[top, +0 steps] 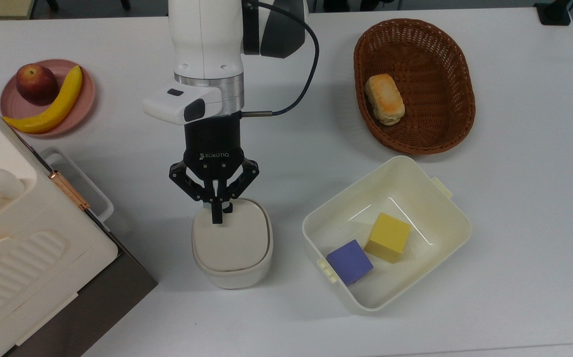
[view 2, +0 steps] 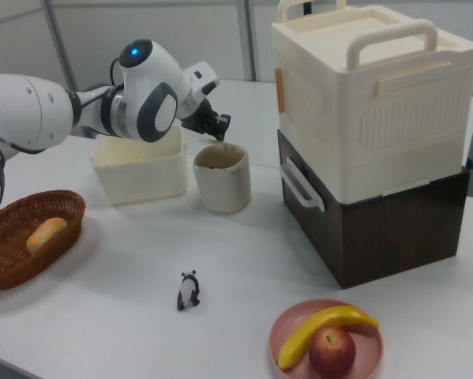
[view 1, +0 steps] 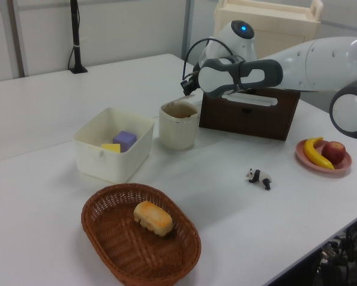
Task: Close the trash can
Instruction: 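Press the lid flat and lift the gripper off it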
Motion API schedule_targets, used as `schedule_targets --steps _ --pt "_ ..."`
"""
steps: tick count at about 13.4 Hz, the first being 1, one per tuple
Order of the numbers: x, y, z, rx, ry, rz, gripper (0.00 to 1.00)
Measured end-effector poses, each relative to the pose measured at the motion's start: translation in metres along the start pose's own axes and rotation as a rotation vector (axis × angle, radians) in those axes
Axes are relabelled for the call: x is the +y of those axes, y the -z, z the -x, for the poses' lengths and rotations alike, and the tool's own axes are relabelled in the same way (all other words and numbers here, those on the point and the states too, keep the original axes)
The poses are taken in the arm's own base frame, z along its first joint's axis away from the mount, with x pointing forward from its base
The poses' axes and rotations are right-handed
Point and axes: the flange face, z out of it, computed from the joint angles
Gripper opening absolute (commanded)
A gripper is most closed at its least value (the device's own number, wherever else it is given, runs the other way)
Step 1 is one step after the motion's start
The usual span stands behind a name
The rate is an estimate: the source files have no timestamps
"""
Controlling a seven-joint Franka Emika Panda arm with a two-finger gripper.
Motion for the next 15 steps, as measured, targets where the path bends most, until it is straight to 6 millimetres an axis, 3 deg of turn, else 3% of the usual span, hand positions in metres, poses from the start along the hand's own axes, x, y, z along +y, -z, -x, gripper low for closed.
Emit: schedule_targets --steps 15 --pt "-0.006 -0.014 0.03 -0.066 0.029 -0.012 0.0"
